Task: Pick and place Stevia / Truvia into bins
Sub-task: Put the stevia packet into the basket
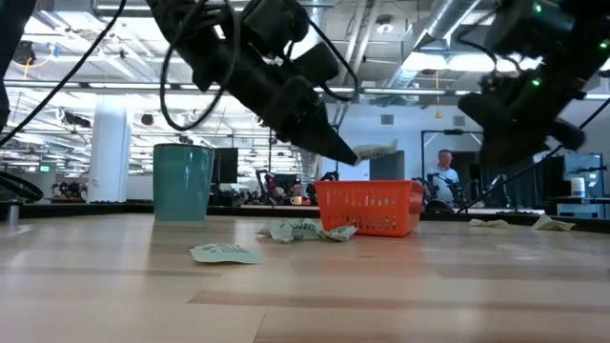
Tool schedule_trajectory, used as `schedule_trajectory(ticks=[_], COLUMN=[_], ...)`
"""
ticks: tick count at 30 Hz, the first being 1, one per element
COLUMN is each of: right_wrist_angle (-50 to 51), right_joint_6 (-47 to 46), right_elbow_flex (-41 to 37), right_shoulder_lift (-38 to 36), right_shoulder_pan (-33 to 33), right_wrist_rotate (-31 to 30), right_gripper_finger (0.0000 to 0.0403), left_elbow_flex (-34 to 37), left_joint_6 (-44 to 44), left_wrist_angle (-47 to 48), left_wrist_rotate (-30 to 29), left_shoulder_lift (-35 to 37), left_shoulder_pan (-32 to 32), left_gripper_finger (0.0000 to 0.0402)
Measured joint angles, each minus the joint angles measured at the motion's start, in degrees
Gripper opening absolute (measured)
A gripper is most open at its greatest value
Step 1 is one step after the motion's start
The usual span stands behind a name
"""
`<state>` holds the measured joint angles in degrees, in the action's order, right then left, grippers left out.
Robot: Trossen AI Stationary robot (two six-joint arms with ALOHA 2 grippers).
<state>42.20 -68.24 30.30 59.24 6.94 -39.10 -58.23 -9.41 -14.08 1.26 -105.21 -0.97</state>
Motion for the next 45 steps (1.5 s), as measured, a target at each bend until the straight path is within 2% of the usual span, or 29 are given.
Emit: schedule_trajectory(ticks=[5,11,21,27,32,36,45], right_wrist_angle=[8.5,12.0,13.6,12.3,12.3,12.0,8.0], right_joint_6=[-8.4,-9.8,-9.9,-8.5,-8.1,-6.6,-0.3], right_elbow_flex=[-0.1,0.0,-1.5,-5.5,-6.9,-6.9,-9.9], right_shoulder_lift=[1.1,2.0,2.0,2.0,2.0,2.0,2.0], right_shoulder_pan=[0.0,-1.3,-3.6,-6.5,-10.2,-12.4,-18.9], right_wrist_rotate=[0.8,1.7,3.7,7.6,7.5,8.8,12.6], right_gripper_finger=[0.0118,0.0118,0.0120,0.0146,0.0176,0.0190,0.0179], left_elbow_flex=[0.0,0.1,0.1,-1.8,-6.0,-6.6,-6.6], left_joint_6=[-0.4,-1.2,-1.9,-0.3,2.3,2.9,3.1], left_wrist_angle=[0.3,0.8,1.1,7.4,15.3,17.5,17.9], left_wrist_rotate=[0.0,-0.1,-0.2,-0.2,-0.1,-0.1,-0.1], left_shoulder_lift=[-0.6,-1.8,-2.4,-0.3,0.0,0.0,0.0], left_shoulder_pan=[0.0,0.0,0.0,0.0,0.2,0.4,0.4], left_gripper_finger=[0.0000,0.0007,0.0109,0.0152,0.0160,0.0160,0.0160])
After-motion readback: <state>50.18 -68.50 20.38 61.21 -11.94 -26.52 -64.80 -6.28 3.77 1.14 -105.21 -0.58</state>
